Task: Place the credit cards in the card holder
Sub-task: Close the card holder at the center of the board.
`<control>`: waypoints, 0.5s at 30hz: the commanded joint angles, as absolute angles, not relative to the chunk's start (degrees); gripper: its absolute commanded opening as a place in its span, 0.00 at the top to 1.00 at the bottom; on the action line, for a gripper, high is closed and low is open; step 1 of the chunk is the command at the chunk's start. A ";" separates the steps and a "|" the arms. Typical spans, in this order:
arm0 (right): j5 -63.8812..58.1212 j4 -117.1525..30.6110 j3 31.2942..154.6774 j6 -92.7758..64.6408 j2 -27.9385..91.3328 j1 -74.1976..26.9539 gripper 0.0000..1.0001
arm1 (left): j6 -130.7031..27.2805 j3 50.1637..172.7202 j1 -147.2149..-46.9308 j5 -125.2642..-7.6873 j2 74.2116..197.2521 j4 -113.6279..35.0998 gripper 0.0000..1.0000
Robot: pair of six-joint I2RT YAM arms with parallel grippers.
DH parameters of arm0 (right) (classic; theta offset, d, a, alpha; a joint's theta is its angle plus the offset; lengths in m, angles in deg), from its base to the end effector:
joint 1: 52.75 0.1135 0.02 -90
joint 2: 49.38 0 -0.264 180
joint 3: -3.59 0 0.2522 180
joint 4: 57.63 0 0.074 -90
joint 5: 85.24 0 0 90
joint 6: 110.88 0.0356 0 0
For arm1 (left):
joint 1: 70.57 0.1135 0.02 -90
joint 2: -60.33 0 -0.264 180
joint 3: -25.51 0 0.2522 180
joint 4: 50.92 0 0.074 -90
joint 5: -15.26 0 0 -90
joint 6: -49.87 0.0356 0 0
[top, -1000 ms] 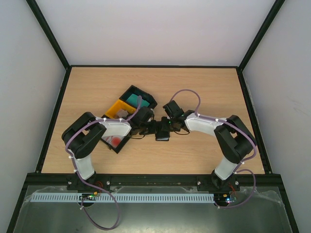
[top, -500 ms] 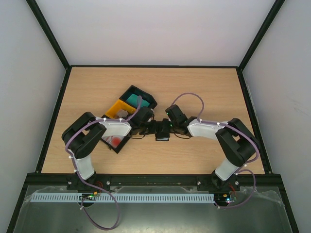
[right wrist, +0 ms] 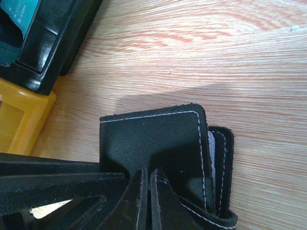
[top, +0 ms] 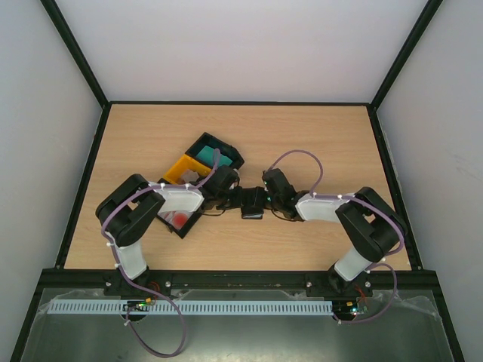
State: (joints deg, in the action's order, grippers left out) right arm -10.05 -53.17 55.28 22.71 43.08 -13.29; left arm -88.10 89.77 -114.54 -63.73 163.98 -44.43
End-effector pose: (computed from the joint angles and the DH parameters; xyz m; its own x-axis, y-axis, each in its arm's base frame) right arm 0.2248 0.1969 0.1356 -0.9165 0.1090 -0.3850 -0.1678 0.7689 0.6170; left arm 0.2494 -0.2500 0.1318 -0.9232 -0.1225 -0.3643 0.1366 0.7814 -0.6089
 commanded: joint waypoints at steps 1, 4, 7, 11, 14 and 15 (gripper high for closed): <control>-10.24 -41.89 48.91 24.14 47.68 -11.17 0.98 | -87.94 89.06 -115.66 -62.36 166.79 -41.38 0.82; -9.47 -43.57 46.70 25.10 48.41 -10.25 0.98 | -88.20 89.03 -115.66 -62.39 166.80 -41.29 0.83; -9.13 -45.46 44.91 25.98 49.64 -10.10 0.98 | -88.27 89.14 -115.66 -62.35 166.92 -41.32 0.83; -8.11 -48.33 42.04 26.75 50.39 -9.95 0.98 | -88.21 89.11 -115.66 -62.43 166.90 -41.03 0.83; -7.27 -49.60 40.56 26.84 51.15 -9.86 0.98 | -88.21 89.17 -115.64 -62.51 166.78 -40.74 0.83; -6.87 -50.06 40.00 26.96 51.30 -9.78 0.98 | -88.27 89.19 -115.66 -62.56 166.77 -40.72 0.83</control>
State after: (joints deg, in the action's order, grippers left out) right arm -6.68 -68.14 47.63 26.08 44.15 -11.67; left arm -88.23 89.77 -114.54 -63.80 163.98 -44.30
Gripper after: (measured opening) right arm 0.021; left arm 0.172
